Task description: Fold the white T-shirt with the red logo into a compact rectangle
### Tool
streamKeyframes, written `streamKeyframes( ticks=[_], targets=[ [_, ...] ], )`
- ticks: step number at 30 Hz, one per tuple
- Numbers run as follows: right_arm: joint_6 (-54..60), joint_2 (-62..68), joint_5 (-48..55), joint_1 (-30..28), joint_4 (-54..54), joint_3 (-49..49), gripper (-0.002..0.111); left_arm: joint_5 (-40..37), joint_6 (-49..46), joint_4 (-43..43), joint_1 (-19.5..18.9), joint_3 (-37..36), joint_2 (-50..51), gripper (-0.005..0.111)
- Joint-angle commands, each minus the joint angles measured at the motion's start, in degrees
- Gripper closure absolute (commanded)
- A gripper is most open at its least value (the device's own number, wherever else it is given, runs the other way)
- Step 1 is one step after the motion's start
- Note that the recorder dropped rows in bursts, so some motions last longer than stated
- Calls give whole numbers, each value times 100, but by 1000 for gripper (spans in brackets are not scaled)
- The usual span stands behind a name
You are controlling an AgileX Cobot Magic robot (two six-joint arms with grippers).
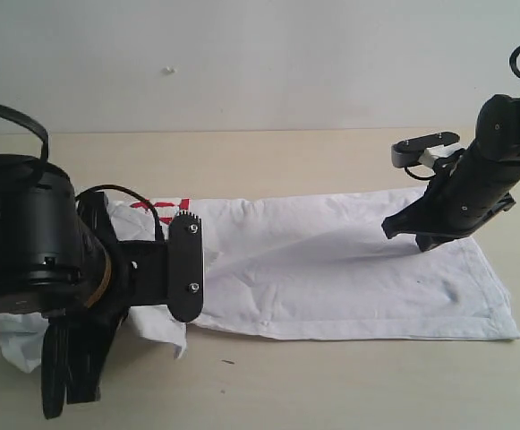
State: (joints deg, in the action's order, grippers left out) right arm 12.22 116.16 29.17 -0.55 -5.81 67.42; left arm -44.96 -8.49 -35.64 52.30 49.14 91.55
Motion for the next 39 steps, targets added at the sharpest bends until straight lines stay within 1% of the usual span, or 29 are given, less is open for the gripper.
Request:
streamKeyframes(
  ticks=[1,4,6,8,10,11,12,14,15,18,21,22,23,25,26,28,29,30,32,36,39],
  targets=[
    [8,-25,-45,-11,2,-19,108,335,-3,-1126,16,28,-19,106],
    [8,-25,-46,-11,27,-19,108,655,163,-1641,-36,28,-19,106],
    [8,-25,-46,-11,27,-19,108,1146,164,-1824,-232,28,-19,103],
    [17,-25,-59,-11,38,-19,108,1491,164,-1824,-547,28,-19,79],
    [17,-25,-92,-11,88,-19,108,1726,164,-1847,-826,28,-19,58],
    [17,-25,-103,-11,88,-19,108,1798,164,-1847,-955,28,-19,55],
    [17,-25,-103,-11,88,-19,108,1964,243,-1847,-1133,28,-19,56],
    [17,-25,-103,-11,88,-19,108,2203,582,-1897,-1350,28,-19,57],
    [17,-25,-103,-11,88,-19,108,2206,715,-1897,-1392,28,-19,58],
    [17,-25,-103,-11,88,-19,108,1965,1129,-1756,-1306,28,-96,58],
    [17,-25,-103,-11,88,-19,108,1766,1190,-1174,-1094,28,-246,58],
    [17,-25,-103,-11,88,-19,108,1668,1136,-922,-971,28,-322,58],
    [17,-25,-103,-11,88,-19,108,1434,704,-407,-789,28,-397,58],
    [17,-25,-103,-11,88,-19,108,1011,85,151,-567,28,-448,58],
    [17,-25,-103,-11,88,-19,108,846,-166,469,-501,28,-448,58],
    [17,-25,-103,-11,88,-19,108,729,-534,1151,-487,-3,-383,58],
    [17,-25,-92,-11,88,-19,108,729,-654,1324,-487,-34,-352,58],
    [17,-25,-92,-11,65,-19,108,740,-669,1324,-487,-101,-315,58],
    [17,-25,-79,-11,16,-19,108,912,-625,1244,-498,-233,-259,58],
    [6,-25,-54,-11,16,-19,108,1870,-579,1023,-659,-554,-175,58],
    [6,-25,-54,-11,16,-19,108,2307,-579,784,-860,-702,-53,50]
  ],
)
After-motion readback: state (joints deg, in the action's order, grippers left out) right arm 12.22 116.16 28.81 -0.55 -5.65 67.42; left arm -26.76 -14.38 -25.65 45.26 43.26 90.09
